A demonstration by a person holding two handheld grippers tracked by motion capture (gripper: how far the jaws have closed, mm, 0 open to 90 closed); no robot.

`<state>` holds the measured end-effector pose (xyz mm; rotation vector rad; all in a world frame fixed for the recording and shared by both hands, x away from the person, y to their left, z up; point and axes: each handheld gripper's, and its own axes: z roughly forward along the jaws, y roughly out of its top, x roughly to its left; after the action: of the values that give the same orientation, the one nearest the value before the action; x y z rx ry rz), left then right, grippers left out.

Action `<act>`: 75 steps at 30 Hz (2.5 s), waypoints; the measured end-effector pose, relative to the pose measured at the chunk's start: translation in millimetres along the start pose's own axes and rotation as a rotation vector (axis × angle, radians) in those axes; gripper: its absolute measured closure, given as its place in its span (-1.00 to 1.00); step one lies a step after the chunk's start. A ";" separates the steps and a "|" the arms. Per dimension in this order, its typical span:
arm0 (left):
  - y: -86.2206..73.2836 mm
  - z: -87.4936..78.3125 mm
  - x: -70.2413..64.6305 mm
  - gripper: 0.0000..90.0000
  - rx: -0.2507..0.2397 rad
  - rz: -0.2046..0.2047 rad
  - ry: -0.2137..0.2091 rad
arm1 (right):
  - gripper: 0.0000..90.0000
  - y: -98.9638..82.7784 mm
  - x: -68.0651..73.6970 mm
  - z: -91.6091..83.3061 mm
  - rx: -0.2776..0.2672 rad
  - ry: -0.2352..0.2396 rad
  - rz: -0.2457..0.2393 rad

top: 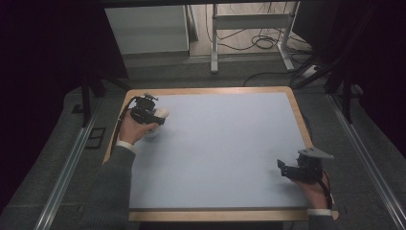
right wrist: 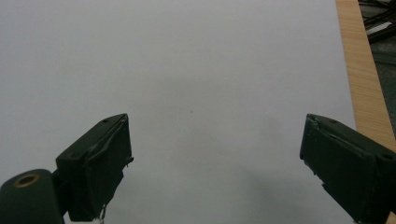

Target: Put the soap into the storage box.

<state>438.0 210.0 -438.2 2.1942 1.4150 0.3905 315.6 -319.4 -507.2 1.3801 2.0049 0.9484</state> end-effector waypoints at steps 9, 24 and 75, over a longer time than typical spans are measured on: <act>-1.3 8.3 11.2 0.10 0.007 -0.044 0.005 | -0.81 0.0 -0.1 -0.1 0.000 0.000 0.001; -2.9 18.0 25.7 0.10 0.024 -0.099 0.027 | -0.81 -0.1 -0.4 0.0 0.001 0.001 0.001; -67.2 -11.6 -23.7 -0.31 -0.201 0.028 -0.143 | -0.81 0.1 2.3 0.0 0.002 -0.003 -0.013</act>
<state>371.0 214.1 -464.7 2.0389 1.2153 0.3614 314.8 -317.2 -507.2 1.3676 2.0109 0.9384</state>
